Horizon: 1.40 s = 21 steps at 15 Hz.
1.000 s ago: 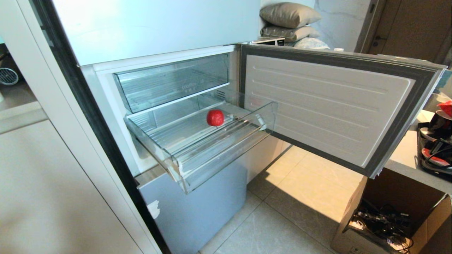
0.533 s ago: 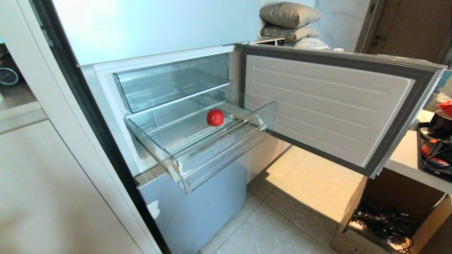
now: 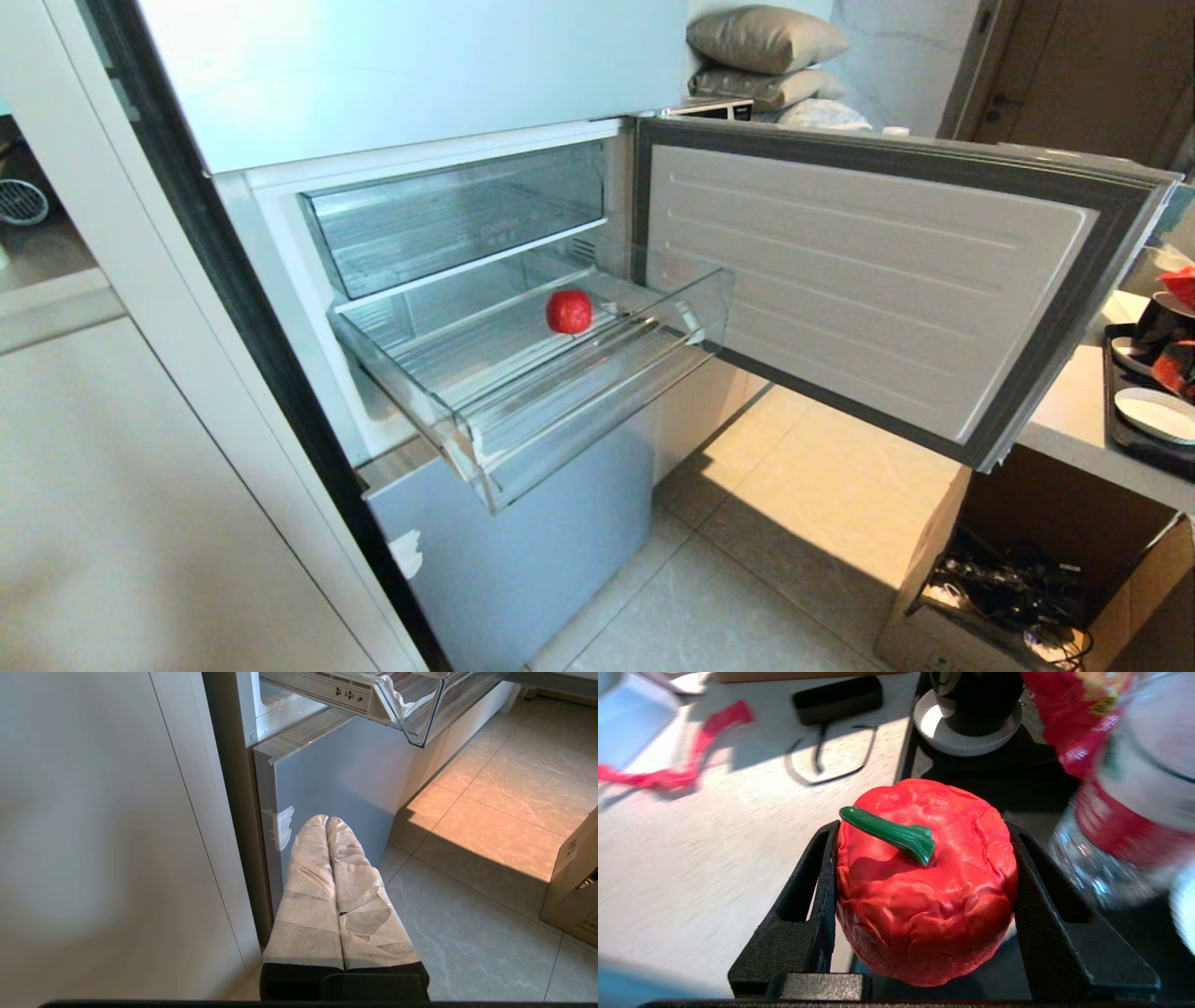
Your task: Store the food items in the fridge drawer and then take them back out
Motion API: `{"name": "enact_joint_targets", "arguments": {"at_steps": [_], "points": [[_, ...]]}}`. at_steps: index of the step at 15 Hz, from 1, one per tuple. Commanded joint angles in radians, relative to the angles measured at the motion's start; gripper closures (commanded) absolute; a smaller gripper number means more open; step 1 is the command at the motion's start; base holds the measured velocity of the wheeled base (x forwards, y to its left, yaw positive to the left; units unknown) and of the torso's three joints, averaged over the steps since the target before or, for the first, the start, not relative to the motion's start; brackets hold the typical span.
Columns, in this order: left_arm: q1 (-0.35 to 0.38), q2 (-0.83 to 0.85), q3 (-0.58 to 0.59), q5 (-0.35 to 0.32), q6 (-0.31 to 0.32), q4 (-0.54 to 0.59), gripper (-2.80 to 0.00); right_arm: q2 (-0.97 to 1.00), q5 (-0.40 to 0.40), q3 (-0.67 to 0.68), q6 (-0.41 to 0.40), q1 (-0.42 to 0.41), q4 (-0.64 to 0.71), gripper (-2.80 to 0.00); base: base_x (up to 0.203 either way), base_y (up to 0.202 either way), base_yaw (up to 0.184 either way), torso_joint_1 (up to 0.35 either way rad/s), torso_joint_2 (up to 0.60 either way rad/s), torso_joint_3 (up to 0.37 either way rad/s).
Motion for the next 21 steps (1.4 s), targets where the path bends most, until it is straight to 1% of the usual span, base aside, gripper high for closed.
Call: {"name": "enact_joint_targets", "arguments": {"at_steps": [1, 4, 5, 6, 7, 9, 10, 11, 12, 14, 15, 16, 18, 19, 21], "points": [[0.000, 0.000, 0.000, 0.000, 0.000, 0.001, 0.00, -0.252, -0.025, 0.112, -0.004, -0.001, 0.050, 0.00, 0.000, 0.000, 0.000, 0.000, 0.00, 0.000], [0.001, 0.000, 0.000, 0.000, 0.000, 0.001, 0.00, -0.569, -0.063, 0.332, -0.038, 0.002, 0.106, 0.00, 0.000, 0.000, 0.000, 0.000, 0.00, 0.000], [0.002, 0.000, 0.000, -0.001, 0.000, 0.000, 0.00, -0.692, -0.067, 0.417, -0.059, 0.025, 0.115, 0.00, 0.000, 0.000, 0.000, 0.000, 0.00, 0.000], [0.001, 0.000, 0.000, 0.000, 0.000, 0.001, 0.00, -0.815, -0.069, 0.507, -0.075, 0.076, 0.122, 0.00, 0.000, 0.000, 0.000, 0.000, 0.00, 0.000], [0.002, 0.000, 0.000, 0.001, 0.000, 0.000, 0.00, -0.925, -0.070, 0.600, -0.087, 0.160, 0.127, 0.00, 0.000, 0.000, 0.000, 0.000, 0.00, 0.000], [0.000, 0.000, 0.001, 0.001, 0.000, 0.001, 0.00, -1.161, -0.075, 0.799, -0.106, 0.422, 0.135, 0.00, 0.000, 0.000, 0.000, 0.000, 0.00, 0.000], [0.000, 0.000, 0.000, 0.001, 0.000, 0.001, 0.00, -1.269, -0.078, 0.879, -0.112, 0.514, 0.142, 0.00, 0.000, 0.000, 0.000, 0.000, 0.00, 0.000], [0.000, 0.000, 0.001, 0.000, 0.000, 0.001, 0.00, -1.365, -0.081, 0.948, -0.116, 0.568, 0.158, 0.00, 0.000, 0.000, 0.000, 0.000, 0.00, 0.000], [0.000, 0.000, 0.000, 0.000, 0.000, 0.001, 0.00, -1.458, -0.085, 1.014, -0.120, 0.601, 0.179, 0.00, 0.000, 0.000, 0.000, 0.000, 0.00, 0.000], [0.002, 0.000, 0.001, 0.000, 0.000, 0.000, 0.00, -1.591, -0.091, 1.173, -0.130, 0.638, 0.214, 0.00, 0.000, 0.000, 0.000, 0.000, 0.00, 0.000], [0.002, 0.000, 0.000, 0.001, 0.000, 0.000, 0.00, -1.650, -0.092, 1.223, -0.131, 0.646, 0.249, 0.00, 0.000, 0.000, 0.000, 0.000, 0.00, 0.000], [0.001, 0.000, 0.000, 0.000, 0.000, 0.001, 0.00, -1.709, -0.093, 1.234, -0.132, 0.646, 0.307, 0.00, 0.000, 0.000, 0.000, 0.000, 0.00, 0.000], [0.001, 0.000, 0.000, 0.001, 0.000, 0.000, 0.00, -1.843, -0.088, 1.233, -0.126, 0.637, 0.471, 0.00, 0.000, 0.000, 0.000, 0.000, 0.00, 0.000], [0.000, 0.000, 0.001, 0.001, 0.000, 0.000, 0.00, -1.899, -0.092, 1.231, -0.104, 0.635, 0.506, 0.00, 0.000, 0.000, 0.000, 0.000, 0.00, 0.000], [0.000, 0.000, 0.000, 0.001, 0.000, 0.002, 0.00, -2.016, -0.101, 1.233, -0.084, 0.633, 0.521, 0.00, 0.000, 0.000, 0.000, 0.000, 0.00, 0.000]]}}
